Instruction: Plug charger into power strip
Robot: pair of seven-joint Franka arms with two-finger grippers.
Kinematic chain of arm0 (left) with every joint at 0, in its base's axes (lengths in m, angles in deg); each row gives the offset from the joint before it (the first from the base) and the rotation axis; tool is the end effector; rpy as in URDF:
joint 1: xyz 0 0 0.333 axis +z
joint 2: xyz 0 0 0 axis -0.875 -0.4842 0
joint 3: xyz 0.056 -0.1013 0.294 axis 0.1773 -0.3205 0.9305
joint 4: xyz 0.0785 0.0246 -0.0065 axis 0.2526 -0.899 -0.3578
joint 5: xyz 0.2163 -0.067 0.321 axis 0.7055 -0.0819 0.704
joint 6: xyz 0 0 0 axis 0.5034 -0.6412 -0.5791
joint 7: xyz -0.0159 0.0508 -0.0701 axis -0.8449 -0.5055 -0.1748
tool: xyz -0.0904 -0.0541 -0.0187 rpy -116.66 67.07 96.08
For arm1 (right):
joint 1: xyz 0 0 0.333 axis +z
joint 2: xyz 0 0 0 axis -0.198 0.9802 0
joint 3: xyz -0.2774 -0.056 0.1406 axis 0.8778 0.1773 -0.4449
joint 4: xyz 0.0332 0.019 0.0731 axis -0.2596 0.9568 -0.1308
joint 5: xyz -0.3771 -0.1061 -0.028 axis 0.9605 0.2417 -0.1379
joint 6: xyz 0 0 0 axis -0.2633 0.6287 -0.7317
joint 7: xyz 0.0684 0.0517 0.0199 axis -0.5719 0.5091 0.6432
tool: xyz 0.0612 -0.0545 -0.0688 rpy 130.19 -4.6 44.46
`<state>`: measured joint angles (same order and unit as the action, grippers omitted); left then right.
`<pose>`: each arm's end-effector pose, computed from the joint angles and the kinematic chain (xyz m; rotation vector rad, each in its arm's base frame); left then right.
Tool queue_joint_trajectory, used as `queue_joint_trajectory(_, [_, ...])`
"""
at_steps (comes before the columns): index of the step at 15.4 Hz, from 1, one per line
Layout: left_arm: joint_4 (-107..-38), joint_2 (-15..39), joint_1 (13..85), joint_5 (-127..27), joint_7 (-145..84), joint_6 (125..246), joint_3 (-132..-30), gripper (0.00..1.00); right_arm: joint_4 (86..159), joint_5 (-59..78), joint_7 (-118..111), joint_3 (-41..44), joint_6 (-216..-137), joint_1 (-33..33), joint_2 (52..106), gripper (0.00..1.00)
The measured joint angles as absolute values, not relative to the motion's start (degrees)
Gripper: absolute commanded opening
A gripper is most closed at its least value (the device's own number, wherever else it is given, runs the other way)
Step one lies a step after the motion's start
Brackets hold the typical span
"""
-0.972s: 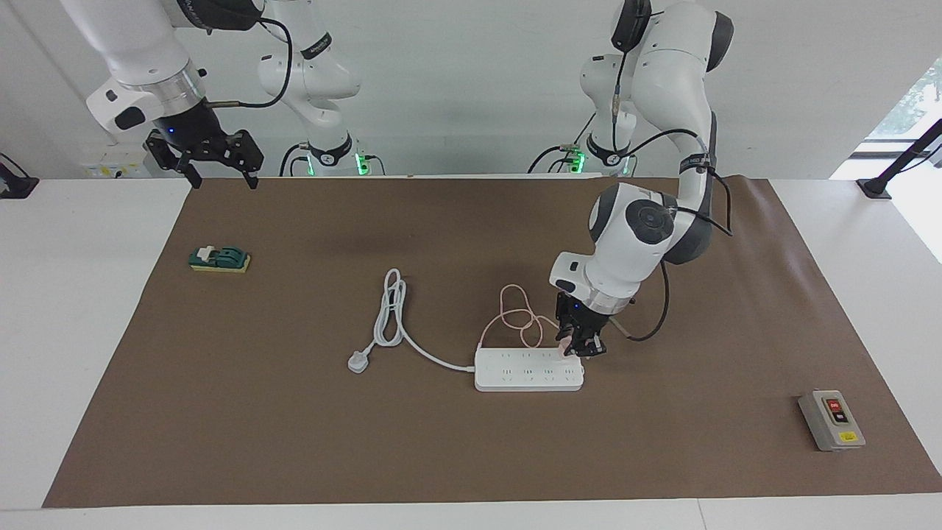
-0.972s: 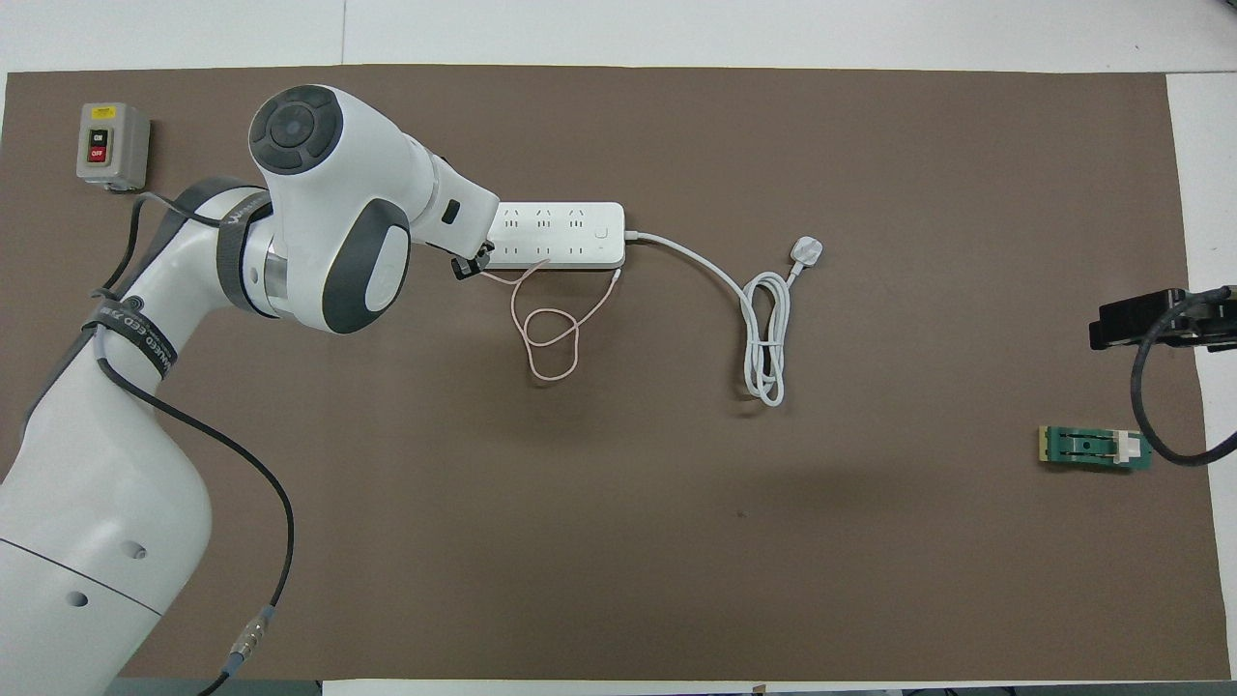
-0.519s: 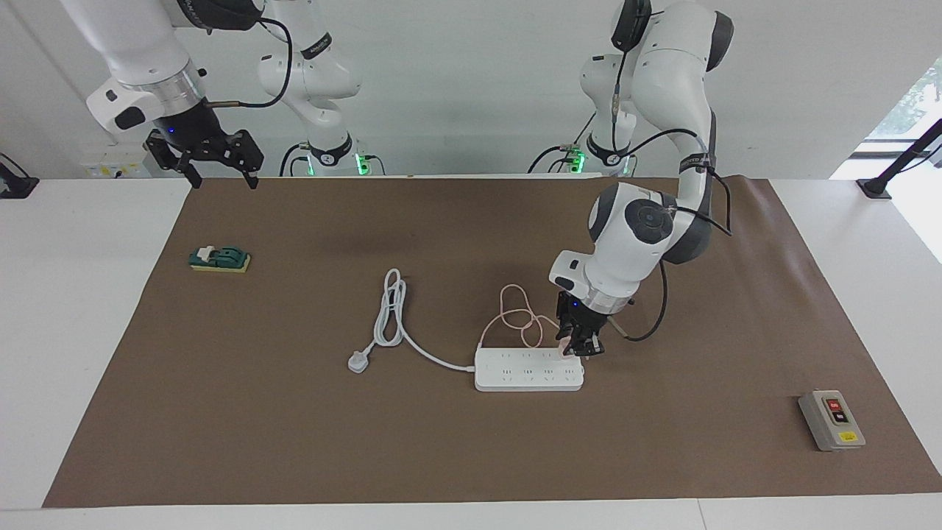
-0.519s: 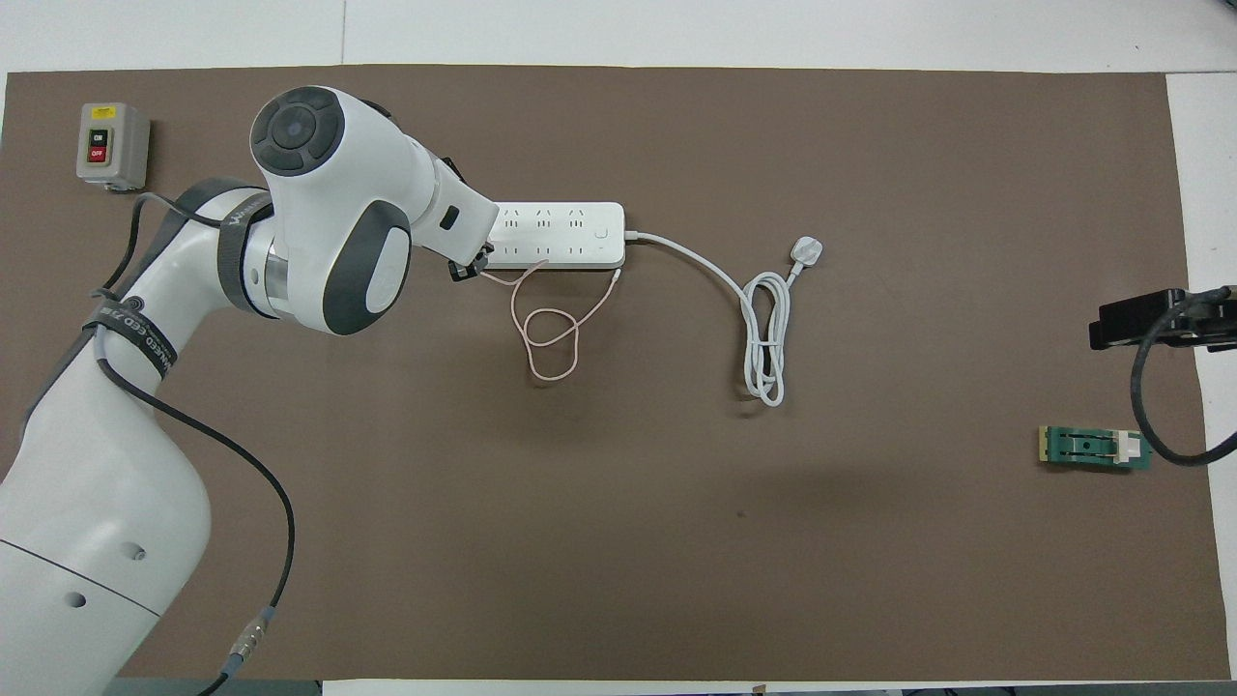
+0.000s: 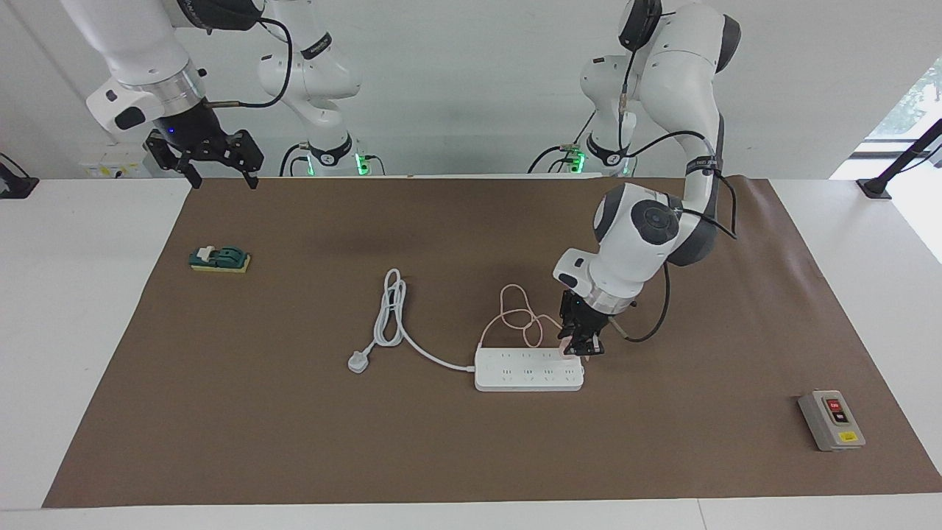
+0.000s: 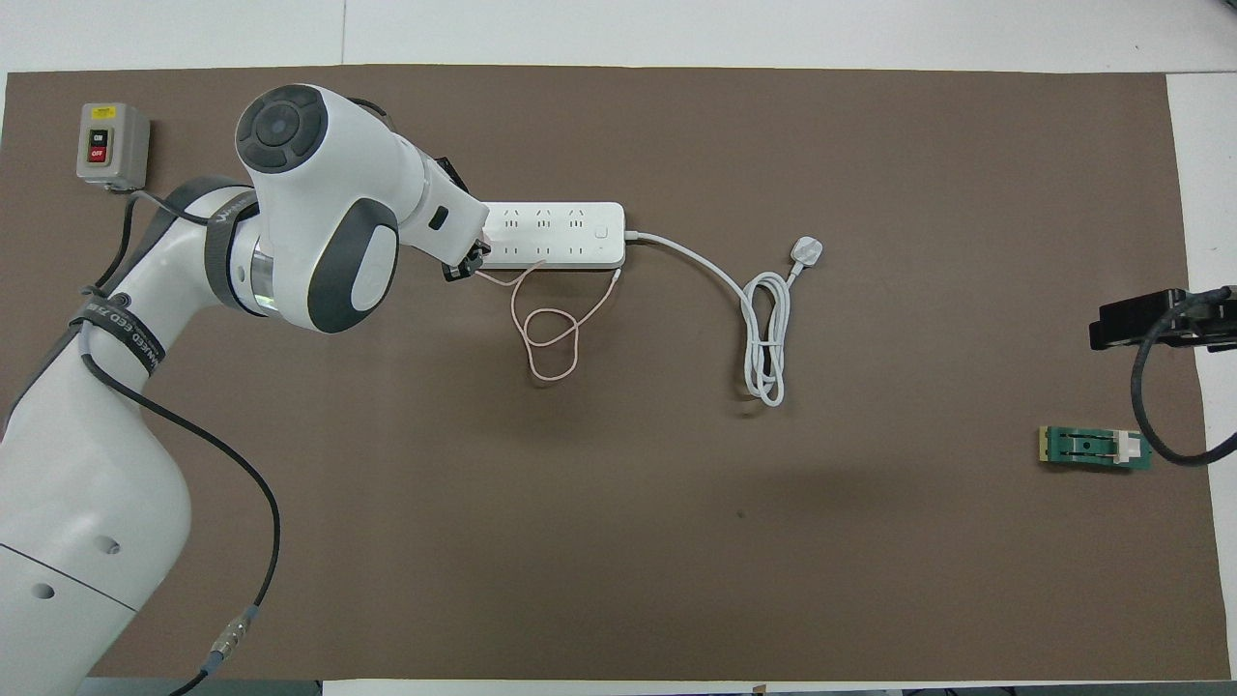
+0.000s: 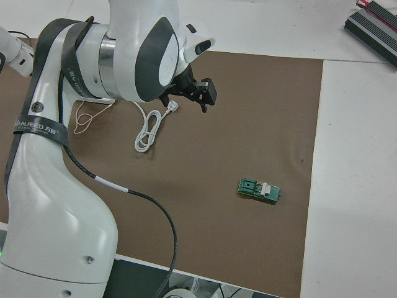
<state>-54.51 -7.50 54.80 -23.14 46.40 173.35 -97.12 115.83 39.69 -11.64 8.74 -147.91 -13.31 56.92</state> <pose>0.6432 -0.2716 0.3703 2.2365 -2.0566 0.2655 0.5146 -0.0196 0.6262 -3.1332 0.0750 0.0432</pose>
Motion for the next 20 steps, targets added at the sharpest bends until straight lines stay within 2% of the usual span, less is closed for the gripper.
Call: queue_joint_trajectory(20, [-54.6,-7.9,57.7,-21.7,38.7,173.4,-100.2,0.0,115.8,39.7,-11.6,8.7,-147.9,-13.3,56.9,1.0])
